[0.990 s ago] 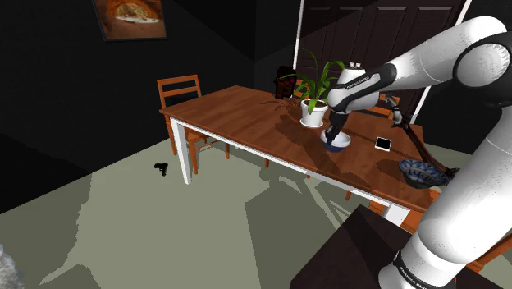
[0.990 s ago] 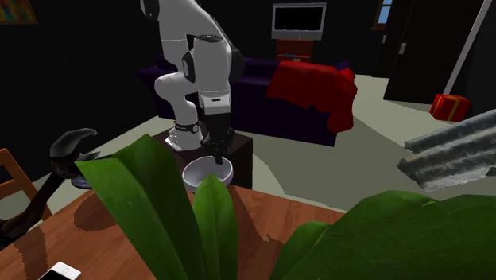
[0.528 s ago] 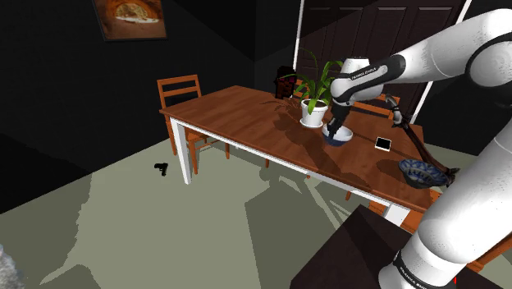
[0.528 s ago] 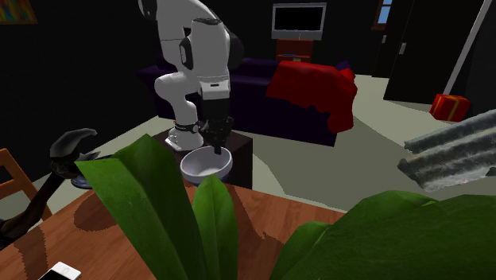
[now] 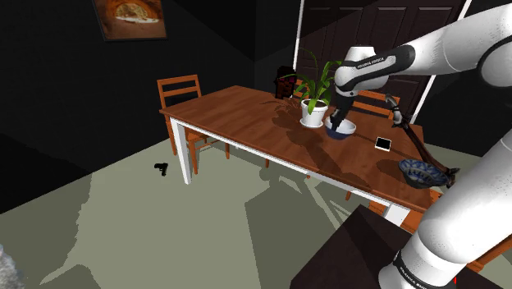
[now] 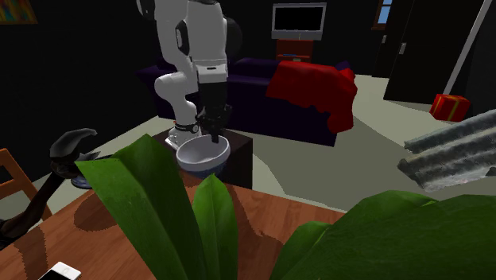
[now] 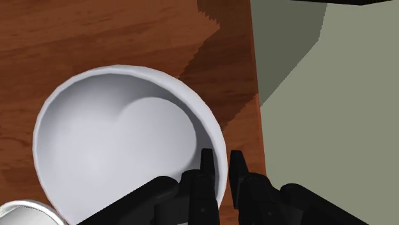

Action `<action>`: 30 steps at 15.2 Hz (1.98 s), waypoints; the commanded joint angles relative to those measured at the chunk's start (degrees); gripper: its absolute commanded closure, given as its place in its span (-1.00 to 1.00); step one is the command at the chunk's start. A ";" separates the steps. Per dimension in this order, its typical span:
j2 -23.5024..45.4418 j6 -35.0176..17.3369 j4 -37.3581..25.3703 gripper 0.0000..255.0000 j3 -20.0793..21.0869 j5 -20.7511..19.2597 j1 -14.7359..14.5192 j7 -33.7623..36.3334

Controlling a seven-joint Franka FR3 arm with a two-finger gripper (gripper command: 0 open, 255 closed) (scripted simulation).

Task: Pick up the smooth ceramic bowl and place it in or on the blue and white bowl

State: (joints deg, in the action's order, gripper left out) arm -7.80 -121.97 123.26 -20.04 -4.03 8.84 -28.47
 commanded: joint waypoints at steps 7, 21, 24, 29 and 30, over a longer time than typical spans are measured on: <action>-11.82 1.76 9.14 1.00 -3.62 -4.89 4.62 -5.29; -27.57 8.59 15.84 1.00 -12.82 -14.01 15.31 -19.50; -29.53 10.21 15.53 1.00 -15.30 -15.78 17.46 -23.23; -31.38 12.45 13.98 1.00 -19.33 -18.17 20.16 -29.04; -31.28 11.68 14.64 1.00 -19.62 -18.36 20.21 -29.03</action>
State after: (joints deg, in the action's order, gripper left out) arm -39.04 -110.15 137.82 -39.18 -22.12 28.86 -56.97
